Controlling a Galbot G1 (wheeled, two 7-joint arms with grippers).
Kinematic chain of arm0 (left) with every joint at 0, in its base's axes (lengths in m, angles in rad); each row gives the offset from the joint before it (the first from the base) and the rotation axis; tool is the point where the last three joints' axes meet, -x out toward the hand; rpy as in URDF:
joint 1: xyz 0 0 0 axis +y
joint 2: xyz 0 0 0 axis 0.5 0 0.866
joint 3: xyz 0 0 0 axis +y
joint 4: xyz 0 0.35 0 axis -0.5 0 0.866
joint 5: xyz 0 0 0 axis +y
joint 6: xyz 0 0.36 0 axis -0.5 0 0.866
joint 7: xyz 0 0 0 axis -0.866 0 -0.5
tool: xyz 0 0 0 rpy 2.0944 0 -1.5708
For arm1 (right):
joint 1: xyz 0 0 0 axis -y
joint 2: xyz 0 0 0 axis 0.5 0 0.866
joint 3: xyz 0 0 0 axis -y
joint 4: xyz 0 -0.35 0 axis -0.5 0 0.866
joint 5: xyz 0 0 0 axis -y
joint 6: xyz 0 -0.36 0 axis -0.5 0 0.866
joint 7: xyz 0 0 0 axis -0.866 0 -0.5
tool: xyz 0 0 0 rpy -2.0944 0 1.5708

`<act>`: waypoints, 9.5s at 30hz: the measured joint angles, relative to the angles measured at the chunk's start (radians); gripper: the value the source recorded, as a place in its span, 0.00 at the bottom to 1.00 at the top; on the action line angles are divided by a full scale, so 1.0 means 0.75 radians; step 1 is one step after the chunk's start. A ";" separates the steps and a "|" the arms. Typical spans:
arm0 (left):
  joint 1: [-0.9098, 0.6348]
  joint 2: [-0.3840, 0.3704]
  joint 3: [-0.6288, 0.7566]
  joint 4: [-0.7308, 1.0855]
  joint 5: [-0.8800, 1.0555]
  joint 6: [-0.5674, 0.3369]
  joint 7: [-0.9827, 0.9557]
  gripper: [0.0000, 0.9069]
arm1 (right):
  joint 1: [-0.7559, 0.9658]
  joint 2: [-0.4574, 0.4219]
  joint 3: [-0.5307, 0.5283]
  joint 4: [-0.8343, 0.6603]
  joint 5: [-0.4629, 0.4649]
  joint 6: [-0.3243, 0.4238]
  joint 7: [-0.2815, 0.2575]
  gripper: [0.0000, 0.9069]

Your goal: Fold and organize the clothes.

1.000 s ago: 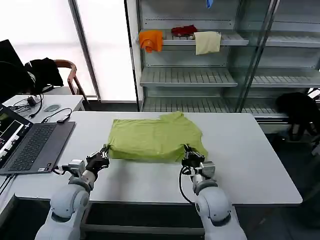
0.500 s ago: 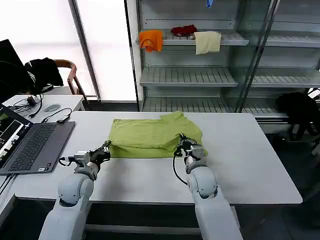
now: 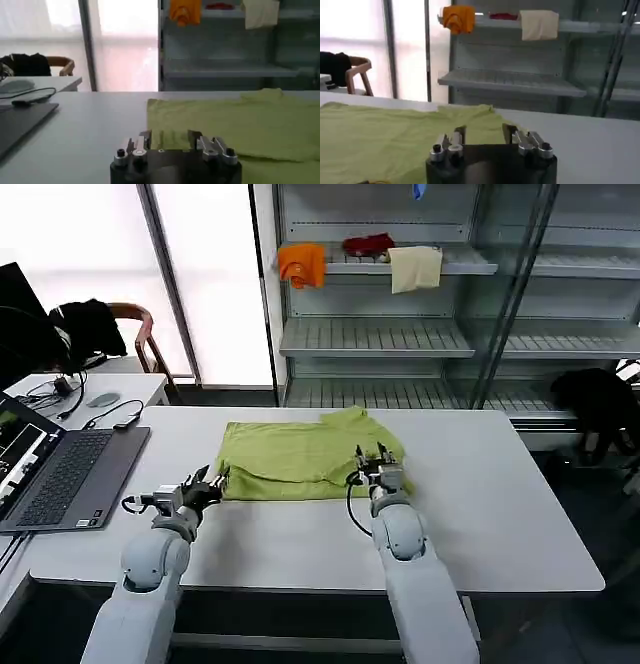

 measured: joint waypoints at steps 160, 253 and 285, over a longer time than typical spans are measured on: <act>-0.263 0.212 0.110 0.368 -0.003 0.052 0.209 1.00 | 0.309 0.047 -0.024 -0.414 0.077 -0.167 -0.035 0.98; 0.403 0.233 -0.208 -0.199 -0.124 -0.089 0.382 1.00 | -0.532 -0.079 -0.043 0.599 0.085 -0.186 -0.085 1.00; 0.509 0.094 -0.231 -0.303 -0.112 -0.155 0.123 1.00 | -0.482 -0.098 0.043 0.757 0.019 -0.124 -0.015 1.00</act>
